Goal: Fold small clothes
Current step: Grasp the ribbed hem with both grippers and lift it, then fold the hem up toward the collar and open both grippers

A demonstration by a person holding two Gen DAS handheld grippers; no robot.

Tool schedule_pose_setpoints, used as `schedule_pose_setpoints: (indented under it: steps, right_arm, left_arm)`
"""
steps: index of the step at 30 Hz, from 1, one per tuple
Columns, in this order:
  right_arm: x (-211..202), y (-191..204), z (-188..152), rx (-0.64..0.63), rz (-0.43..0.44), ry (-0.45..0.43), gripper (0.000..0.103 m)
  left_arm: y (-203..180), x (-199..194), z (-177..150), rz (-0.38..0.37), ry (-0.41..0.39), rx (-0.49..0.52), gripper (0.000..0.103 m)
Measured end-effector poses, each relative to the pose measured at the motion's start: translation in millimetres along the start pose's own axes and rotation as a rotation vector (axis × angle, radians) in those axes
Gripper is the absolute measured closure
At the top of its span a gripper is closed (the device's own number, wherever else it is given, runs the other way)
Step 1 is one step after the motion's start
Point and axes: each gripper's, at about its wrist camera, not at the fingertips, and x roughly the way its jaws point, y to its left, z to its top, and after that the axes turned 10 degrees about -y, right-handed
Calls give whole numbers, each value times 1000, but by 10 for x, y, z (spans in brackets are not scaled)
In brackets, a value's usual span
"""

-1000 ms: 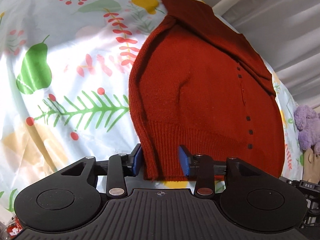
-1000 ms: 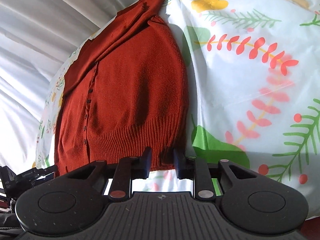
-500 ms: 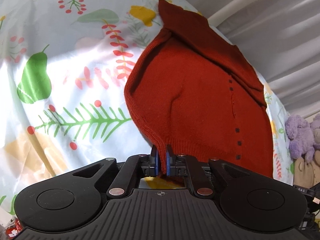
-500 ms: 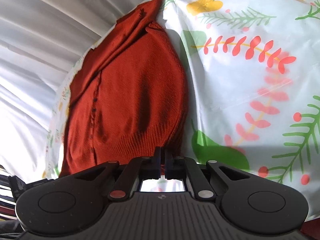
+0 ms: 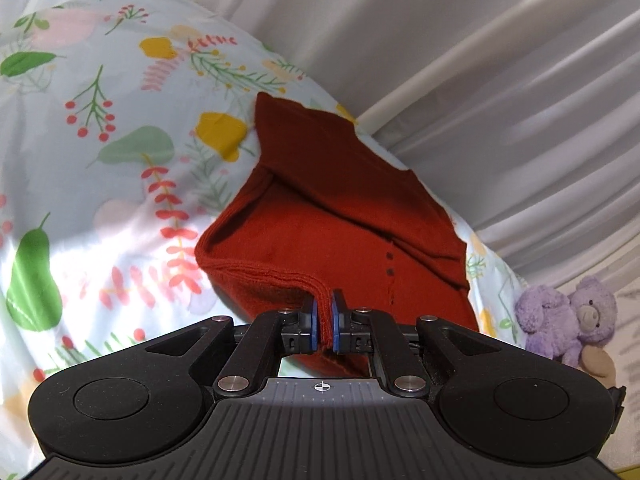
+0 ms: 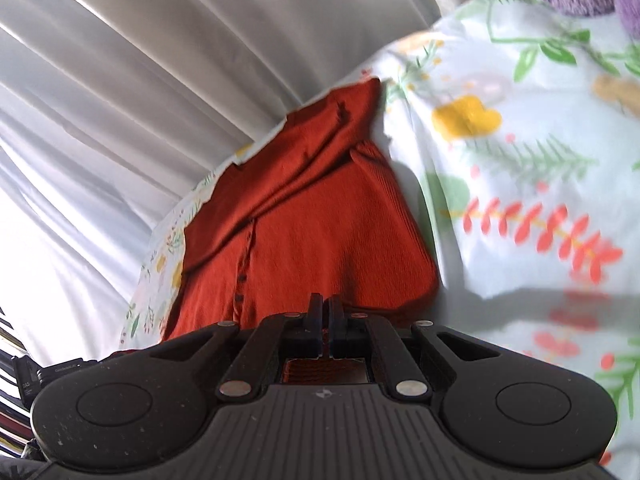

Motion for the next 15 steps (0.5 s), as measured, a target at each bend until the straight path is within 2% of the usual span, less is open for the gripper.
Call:
schedule_pose_setpoints:
  steps: [4, 9, 11, 15]
  right_arm:
    - [102, 108, 210, -26, 12, -45, 101]
    - [375, 206, 479, -74, -6, -88, 101]
    - [541, 221, 570, -97, -32, -102, 101]
    - [910, 219, 625, -170, -123, -103, 101]
  left_arm:
    - [-27, 134, 218, -1, -35, 9, 95]
    - [-11, 525, 466, 31, -54, 22, 95]
    - [17, 728, 517, 63, -51, 32, 95]
    - [50, 1180, 503, 152, -21, 115, 95]
